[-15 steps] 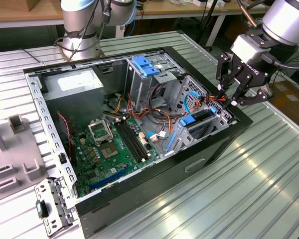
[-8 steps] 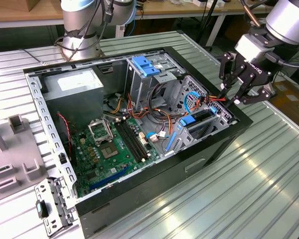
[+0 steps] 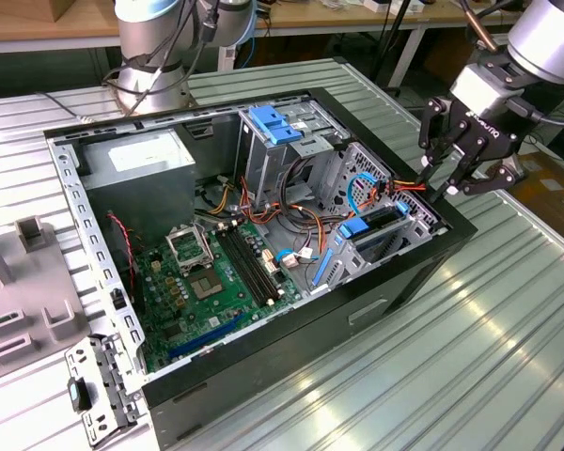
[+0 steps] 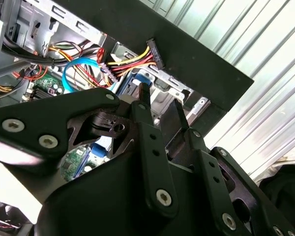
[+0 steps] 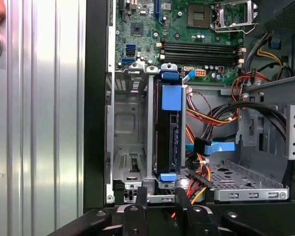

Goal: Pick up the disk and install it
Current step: 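Insert the first disk wire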

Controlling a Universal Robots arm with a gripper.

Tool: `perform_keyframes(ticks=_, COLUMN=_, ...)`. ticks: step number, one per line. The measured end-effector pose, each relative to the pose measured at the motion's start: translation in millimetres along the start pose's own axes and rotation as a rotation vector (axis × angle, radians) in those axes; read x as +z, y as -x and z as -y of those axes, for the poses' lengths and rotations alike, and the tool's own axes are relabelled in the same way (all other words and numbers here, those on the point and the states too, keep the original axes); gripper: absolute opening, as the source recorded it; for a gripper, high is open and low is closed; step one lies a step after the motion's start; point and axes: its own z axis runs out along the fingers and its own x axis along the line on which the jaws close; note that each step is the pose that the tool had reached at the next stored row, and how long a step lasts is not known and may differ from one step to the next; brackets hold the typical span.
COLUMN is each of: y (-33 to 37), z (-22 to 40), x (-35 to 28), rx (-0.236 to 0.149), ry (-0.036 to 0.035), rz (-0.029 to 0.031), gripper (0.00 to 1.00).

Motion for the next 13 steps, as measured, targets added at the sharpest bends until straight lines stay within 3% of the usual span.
perform_keyframes(ticks=13, y=-0.2, z=12.7, x=1.4, rx=-0.005, ry=0.0004, rz=-0.0001, gripper=0.36)
